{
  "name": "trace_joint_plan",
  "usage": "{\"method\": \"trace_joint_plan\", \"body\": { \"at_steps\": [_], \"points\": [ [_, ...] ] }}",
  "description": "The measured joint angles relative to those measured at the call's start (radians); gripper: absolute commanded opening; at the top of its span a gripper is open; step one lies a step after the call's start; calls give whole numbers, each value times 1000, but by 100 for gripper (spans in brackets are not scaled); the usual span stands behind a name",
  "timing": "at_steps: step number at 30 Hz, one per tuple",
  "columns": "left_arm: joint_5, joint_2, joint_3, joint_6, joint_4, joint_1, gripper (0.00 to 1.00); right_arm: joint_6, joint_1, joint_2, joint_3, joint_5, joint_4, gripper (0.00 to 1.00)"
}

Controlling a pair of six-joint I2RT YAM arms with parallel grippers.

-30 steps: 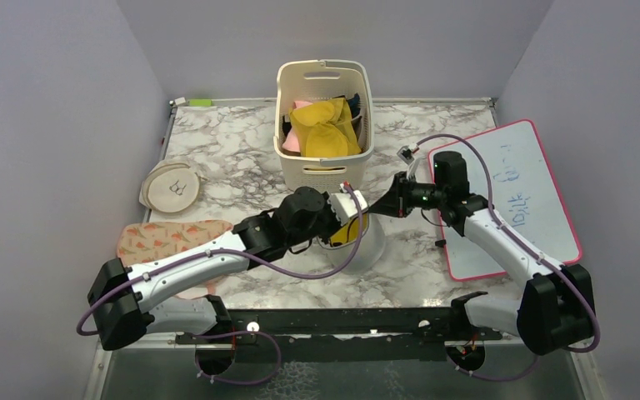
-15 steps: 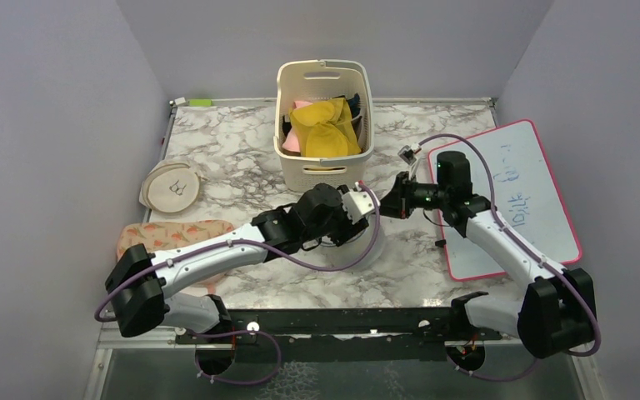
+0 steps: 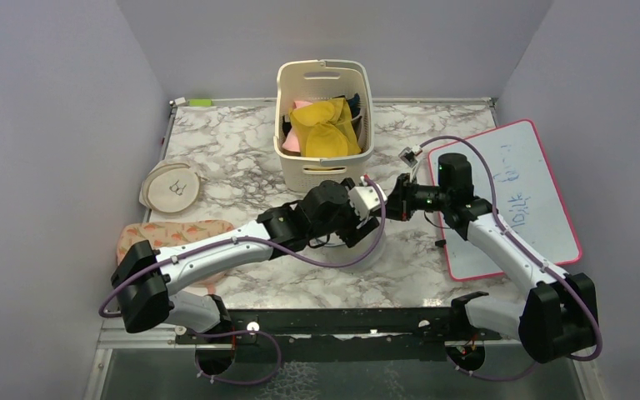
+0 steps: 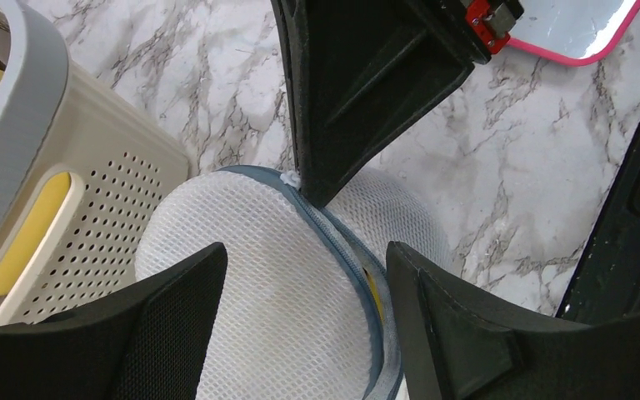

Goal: Unzip the laundry bag and remove the bra
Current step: Unzip the laundry bag at the center of the board.

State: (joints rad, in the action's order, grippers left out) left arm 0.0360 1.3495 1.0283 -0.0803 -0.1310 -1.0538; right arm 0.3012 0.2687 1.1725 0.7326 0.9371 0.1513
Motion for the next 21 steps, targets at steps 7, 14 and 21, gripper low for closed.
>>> {"method": "trace_joint_plan", "body": {
  "at_steps": [7,14,21],
  "points": [
    [-5,0,0,30,11,-8,66,0,0,0,-1,8,-4,1],
    [14,29,0,48,27,-9,50,0,0,-5,-6,16,-10,1],
    [65,73,0,58,27,-9,34,0,0,-9,-14,16,-15,1]
  ]
}}
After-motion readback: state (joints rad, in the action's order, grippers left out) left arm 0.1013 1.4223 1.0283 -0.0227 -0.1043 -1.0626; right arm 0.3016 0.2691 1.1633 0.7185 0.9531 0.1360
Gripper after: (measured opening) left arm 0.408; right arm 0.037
